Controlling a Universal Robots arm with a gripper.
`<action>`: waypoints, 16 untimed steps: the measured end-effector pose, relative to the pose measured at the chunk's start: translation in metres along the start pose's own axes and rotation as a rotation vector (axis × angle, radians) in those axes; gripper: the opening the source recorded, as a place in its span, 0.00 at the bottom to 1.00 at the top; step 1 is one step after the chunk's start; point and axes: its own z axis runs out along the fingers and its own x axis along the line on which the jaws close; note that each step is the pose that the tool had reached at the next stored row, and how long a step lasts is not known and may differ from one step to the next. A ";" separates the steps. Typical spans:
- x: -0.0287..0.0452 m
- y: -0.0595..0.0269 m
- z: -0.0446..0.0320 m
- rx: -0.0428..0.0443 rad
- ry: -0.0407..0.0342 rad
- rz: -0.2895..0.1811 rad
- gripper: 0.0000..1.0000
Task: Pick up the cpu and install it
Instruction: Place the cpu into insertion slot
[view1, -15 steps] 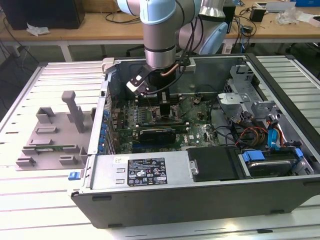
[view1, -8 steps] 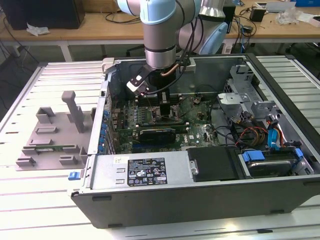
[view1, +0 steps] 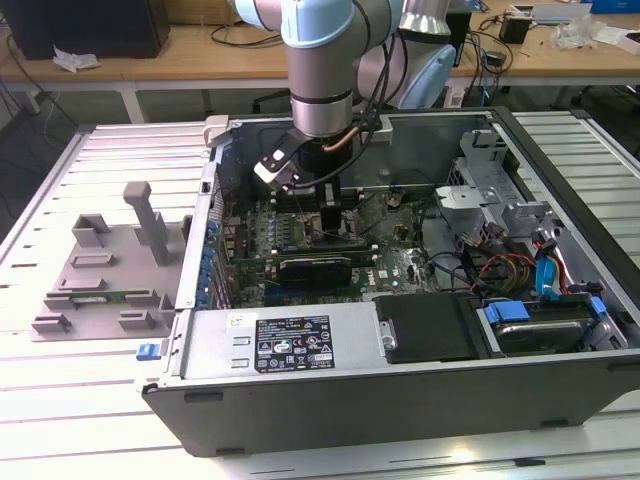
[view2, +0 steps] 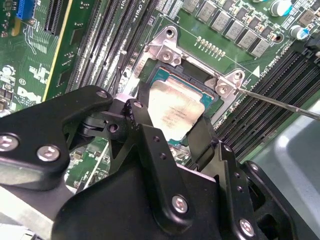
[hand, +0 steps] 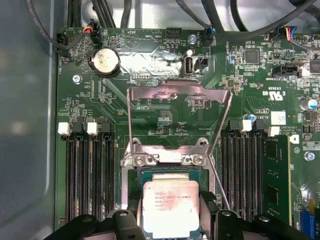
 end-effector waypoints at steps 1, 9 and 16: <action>0.0000 -0.0001 0.0007 0.0003 -0.0002 0.000 0.54; 0.0001 -0.0001 0.0018 -0.0001 0.0001 0.000 0.54; 0.0003 0.0000 0.0023 -0.0008 0.0013 0.000 0.62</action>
